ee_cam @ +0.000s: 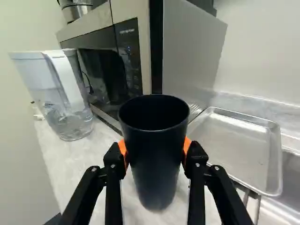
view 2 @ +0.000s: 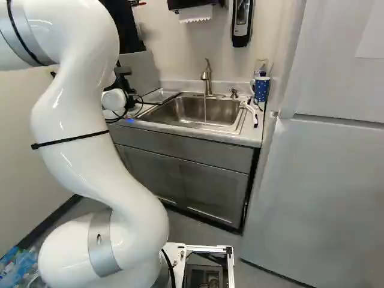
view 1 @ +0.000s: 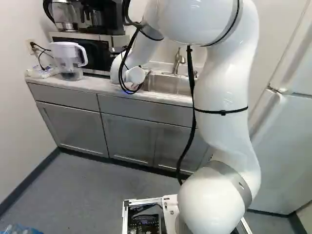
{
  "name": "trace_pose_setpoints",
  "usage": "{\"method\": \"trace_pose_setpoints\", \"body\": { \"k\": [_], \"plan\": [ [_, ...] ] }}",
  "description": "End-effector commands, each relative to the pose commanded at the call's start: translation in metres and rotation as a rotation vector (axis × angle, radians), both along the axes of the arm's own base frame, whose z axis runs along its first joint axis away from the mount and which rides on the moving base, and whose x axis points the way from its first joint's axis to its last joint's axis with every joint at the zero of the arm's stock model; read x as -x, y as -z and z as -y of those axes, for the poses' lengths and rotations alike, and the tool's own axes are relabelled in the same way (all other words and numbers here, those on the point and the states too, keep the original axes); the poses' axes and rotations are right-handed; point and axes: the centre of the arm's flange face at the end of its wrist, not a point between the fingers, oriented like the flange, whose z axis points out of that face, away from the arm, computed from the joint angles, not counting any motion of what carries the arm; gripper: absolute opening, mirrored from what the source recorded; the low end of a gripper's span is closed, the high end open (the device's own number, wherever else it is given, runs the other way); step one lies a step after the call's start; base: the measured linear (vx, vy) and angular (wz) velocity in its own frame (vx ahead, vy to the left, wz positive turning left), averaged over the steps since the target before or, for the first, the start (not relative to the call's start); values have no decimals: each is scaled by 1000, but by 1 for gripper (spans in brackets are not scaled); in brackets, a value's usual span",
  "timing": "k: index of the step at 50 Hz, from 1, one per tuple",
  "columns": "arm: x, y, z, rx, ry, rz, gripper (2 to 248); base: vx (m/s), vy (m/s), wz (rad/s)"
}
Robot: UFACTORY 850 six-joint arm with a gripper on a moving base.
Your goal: Rinse the cup and place it in the tray
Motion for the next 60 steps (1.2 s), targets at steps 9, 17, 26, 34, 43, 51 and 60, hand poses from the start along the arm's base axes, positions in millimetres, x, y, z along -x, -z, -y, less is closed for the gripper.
{"method": "trace_pose_setpoints", "body": {
  "k": [9, 17, 26, 34, 43, 51, 60],
  "plan": [
    [2, -11, 15, -5, 21, 12, 125, 0, 0, 0],
    [4, -20, 28, -7, 39, 15, 125, 0, 0, 0],
    [6, -29, 43, -7, 61, 14, 125, 0, 0, 0],
    [5, -37, 56, -5, 81, 10, 125, 0, 0, 0],
    [3, -45, 71, -6, 105, 11, 125, 0, 0, 0],
    [0, -51, 83, -9, 126, 20, 125, 0, 0, 0],
    [-2, -51, 97, -9, 150, 20, 125, 0, 0, 0]
  ]
}}
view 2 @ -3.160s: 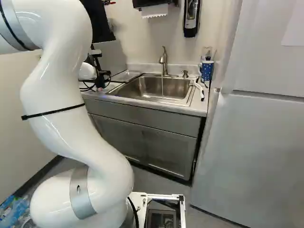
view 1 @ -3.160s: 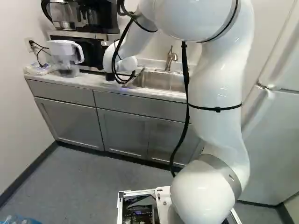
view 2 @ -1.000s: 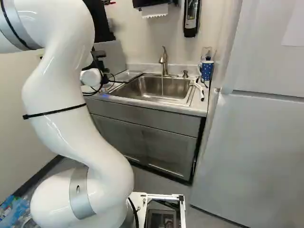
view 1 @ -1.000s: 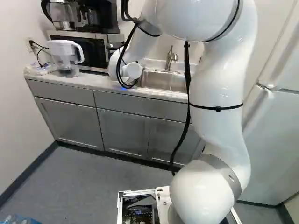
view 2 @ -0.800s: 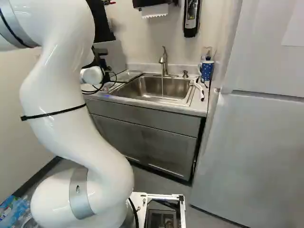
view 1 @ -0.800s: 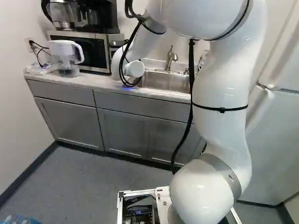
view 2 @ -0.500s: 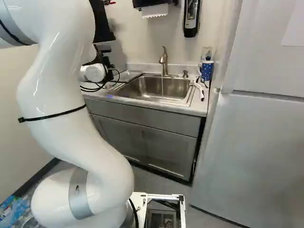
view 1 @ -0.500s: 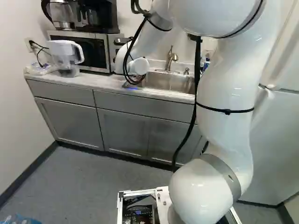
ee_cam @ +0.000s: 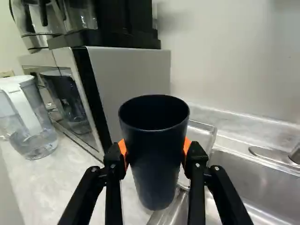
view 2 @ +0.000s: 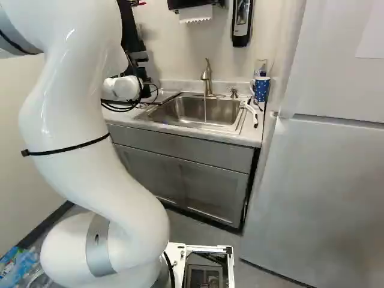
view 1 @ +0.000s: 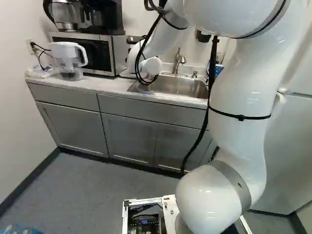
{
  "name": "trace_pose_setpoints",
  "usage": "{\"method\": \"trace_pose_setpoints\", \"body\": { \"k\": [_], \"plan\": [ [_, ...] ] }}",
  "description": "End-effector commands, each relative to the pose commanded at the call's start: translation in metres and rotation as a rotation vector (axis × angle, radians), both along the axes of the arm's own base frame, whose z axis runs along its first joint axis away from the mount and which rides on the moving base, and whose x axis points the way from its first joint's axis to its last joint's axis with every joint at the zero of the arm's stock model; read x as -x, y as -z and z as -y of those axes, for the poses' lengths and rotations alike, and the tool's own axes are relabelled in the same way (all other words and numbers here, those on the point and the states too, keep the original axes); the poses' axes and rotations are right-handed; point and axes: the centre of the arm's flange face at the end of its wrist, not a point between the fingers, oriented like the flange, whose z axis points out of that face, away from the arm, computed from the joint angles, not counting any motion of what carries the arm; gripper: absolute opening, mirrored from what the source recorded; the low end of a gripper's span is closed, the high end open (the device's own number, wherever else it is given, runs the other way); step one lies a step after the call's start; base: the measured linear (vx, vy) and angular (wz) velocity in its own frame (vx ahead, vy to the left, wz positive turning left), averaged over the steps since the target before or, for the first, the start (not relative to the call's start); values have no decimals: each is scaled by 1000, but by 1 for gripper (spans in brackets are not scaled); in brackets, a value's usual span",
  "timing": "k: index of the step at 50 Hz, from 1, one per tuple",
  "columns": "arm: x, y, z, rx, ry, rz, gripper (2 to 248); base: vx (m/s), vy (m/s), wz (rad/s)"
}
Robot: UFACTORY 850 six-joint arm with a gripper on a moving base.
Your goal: Rinse the cup and place it in the tray
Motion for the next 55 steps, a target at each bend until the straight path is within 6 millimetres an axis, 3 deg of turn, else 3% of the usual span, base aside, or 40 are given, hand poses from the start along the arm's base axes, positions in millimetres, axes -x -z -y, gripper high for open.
{"method": "trace_pose_setpoints", "body": {
  "k": [41, 55],
  "plan": [
    [-2, -1, 64, 1, 107, -4, 125, 0, 0, 0],
    [-1, 10, 86, 6, 144, -26, 125, 0, 0, 0]
  ]
}}
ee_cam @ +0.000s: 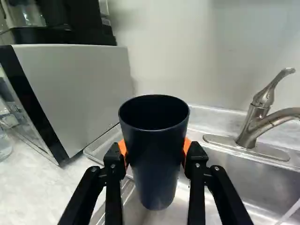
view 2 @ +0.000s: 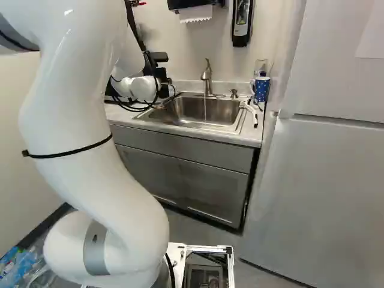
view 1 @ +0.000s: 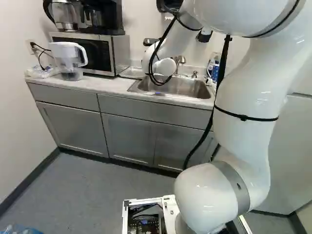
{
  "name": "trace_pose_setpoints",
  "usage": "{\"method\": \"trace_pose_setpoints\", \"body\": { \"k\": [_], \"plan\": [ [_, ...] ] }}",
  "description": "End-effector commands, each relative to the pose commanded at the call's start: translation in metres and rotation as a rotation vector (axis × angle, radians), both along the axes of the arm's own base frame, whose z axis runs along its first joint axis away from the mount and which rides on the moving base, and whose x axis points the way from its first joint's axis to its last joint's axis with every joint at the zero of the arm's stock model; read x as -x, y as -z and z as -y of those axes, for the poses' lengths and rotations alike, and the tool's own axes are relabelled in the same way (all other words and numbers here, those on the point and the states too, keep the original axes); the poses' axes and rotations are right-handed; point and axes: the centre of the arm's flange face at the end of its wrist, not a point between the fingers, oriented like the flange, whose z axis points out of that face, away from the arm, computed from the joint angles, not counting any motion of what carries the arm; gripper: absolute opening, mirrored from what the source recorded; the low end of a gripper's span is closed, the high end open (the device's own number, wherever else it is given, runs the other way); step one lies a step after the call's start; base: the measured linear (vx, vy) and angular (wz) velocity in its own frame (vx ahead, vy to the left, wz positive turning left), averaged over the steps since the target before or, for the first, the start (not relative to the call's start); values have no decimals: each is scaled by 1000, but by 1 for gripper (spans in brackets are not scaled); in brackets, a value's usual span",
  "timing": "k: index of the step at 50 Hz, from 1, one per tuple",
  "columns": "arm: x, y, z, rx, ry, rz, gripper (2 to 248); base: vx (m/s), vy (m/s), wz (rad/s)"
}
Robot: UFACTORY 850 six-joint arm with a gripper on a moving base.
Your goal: Rinse the cup and place it in the tray
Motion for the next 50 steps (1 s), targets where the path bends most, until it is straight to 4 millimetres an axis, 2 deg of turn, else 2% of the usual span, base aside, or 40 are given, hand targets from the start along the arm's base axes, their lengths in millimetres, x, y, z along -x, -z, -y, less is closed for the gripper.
{"method": "trace_pose_setpoints", "body": {
  "k": [50],
  "plan": [
    [-2, 55, 77, 8, 134, -103, 125, 0, 0, 0]
  ]
}}
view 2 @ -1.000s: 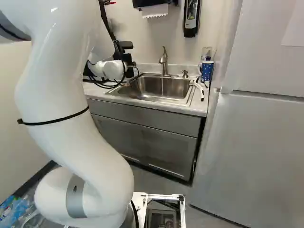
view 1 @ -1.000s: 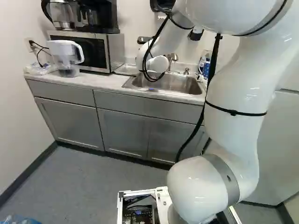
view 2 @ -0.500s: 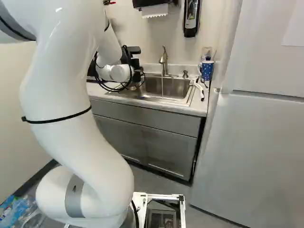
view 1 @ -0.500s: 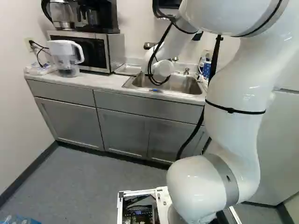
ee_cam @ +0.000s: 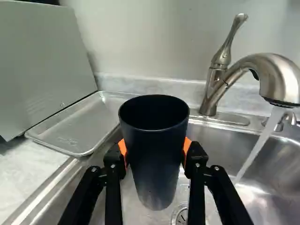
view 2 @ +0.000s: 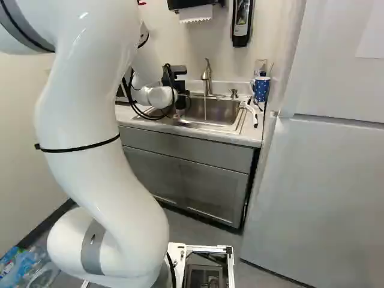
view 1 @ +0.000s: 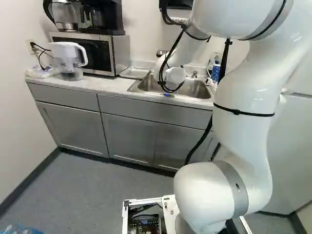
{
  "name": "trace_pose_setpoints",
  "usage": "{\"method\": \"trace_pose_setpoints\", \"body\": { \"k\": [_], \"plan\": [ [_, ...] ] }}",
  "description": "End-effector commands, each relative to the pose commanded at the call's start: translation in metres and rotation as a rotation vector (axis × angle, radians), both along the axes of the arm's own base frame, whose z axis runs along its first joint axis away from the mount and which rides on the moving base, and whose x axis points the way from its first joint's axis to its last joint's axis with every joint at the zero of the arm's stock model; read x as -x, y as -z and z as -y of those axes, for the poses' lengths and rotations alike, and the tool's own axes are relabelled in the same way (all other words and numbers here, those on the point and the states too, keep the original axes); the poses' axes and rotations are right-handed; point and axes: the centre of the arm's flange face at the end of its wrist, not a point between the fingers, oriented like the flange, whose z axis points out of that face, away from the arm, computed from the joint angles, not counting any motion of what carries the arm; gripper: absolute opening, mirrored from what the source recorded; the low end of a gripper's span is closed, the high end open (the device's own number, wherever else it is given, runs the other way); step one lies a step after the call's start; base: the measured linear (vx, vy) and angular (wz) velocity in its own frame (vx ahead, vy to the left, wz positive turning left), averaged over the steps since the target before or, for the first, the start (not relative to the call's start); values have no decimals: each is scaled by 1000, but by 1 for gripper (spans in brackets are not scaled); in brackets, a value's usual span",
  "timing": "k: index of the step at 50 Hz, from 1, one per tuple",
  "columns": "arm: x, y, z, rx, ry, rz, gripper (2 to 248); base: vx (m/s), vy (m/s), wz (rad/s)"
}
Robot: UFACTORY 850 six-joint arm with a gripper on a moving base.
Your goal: Rinse the cup and place it in the tray
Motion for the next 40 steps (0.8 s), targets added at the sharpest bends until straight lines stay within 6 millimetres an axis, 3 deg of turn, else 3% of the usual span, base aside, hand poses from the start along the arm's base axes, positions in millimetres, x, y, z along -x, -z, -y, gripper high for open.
{"method": "trace_pose_setpoints", "body": {
  "k": [40],
  "plan": [
    [-3, 42, 60, -2, 103, -61, 125, 0, 0, 0]
  ]
}}
